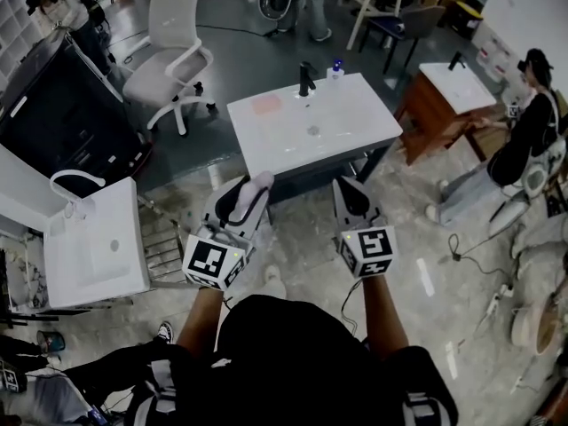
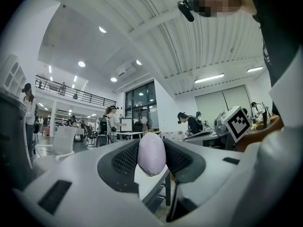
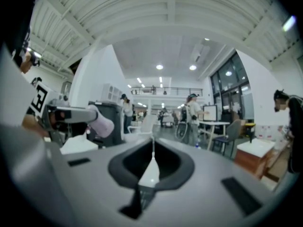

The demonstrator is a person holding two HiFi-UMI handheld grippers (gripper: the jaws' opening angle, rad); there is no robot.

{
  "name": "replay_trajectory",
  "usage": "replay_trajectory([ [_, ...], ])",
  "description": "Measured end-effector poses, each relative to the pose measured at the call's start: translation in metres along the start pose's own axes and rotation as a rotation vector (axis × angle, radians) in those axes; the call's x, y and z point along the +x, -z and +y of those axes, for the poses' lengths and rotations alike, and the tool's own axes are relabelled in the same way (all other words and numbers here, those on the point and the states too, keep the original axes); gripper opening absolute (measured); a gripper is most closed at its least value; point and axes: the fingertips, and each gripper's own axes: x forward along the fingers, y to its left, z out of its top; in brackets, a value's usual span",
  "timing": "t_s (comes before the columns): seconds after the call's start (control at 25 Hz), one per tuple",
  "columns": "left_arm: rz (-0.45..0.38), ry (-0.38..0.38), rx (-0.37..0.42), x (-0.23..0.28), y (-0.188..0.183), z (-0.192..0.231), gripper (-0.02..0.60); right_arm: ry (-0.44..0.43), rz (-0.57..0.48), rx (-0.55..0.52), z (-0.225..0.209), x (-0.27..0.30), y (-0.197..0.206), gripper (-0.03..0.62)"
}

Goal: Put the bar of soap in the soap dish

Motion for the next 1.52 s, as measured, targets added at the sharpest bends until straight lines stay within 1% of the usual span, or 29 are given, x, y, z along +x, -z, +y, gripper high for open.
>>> replay_trajectory([
  [0.28, 0.032, 0.003, -0.005, 0.034, 0.008, 0.051, 0.173, 0.01, 0.013, -0.005, -0.009, 0.059, -0.013, 0.035],
  [0.48, 0.028, 0.012, 0.001, 0.049, 0.009, 0.085, 0.173, 0.012, 0.006, -0.009, -0.009, 0.096, -0.018, 0.037],
  [0.64, 0.026, 0.017, -0.002, 0.059, 0.013, 0.108, 0.173, 0.017, 0.029, -0.017, -0.005, 0.122, -0.018, 0.037],
  [0.76, 0.026, 0.026, -0.006, 0.061, 0.018, 0.121, 0.173, 0.023, 0.018, -0.037, -0.002, 0.139, -0.015, 0.037],
  [0.92, 0.033, 0.021, -0.019, 0.068, 0.03, 0.137, 0.173, 0.007, 0.025, -0.047, 0.003, 0.158, -0.013, 0.037],
  [1.2, 0.067, 0.022, -0.03, 0.082, 0.049, 0.152, 0.173, 0.012, 0.055, -0.039, -0.006, 0.181, -0.002, 0.037],
  [1.52, 0.071, 0.006, -0.021, 0.109, 0.053, 0.174, 0.173, -0.002, 0.056, -0.04, -0.022, 0.215, 0.0, 0.037],
])
